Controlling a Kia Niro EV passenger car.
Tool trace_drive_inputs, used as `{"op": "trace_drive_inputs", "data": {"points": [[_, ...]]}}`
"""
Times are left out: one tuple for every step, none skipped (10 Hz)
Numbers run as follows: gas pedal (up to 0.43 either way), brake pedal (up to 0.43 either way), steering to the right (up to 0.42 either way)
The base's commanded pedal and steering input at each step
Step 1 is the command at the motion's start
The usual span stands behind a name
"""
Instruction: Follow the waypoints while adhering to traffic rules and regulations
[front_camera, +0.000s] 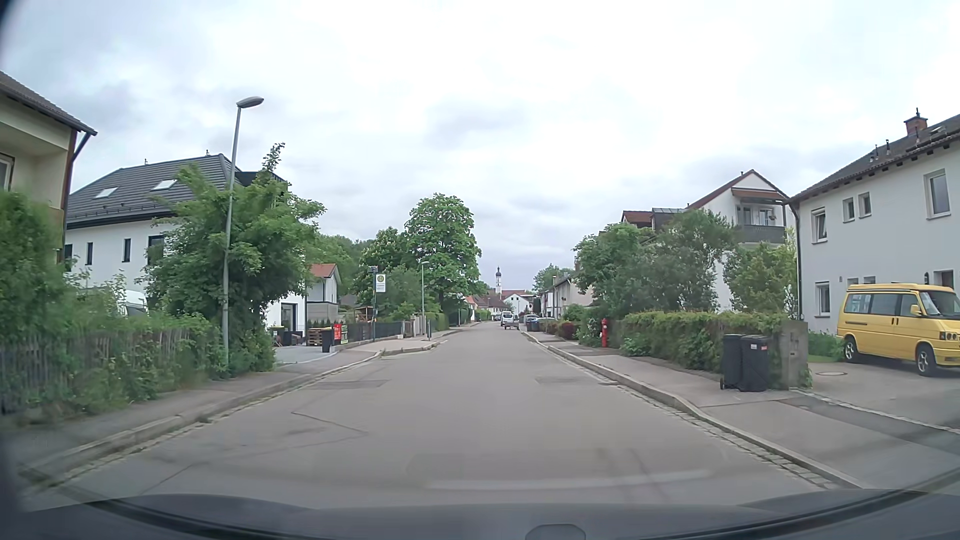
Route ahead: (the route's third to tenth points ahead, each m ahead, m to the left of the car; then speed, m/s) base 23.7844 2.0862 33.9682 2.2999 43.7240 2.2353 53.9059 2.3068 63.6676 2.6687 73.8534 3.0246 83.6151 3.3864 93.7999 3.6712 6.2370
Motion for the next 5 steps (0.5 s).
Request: {"op": "trace_drive_inputs", "data": {"points": [[0.118,0.0,0.014],[0.118,0.0,0.011],[0.118,0.0,0.011],[0.118,0.0,0.01],[0.118,0.0,0.005]]}}
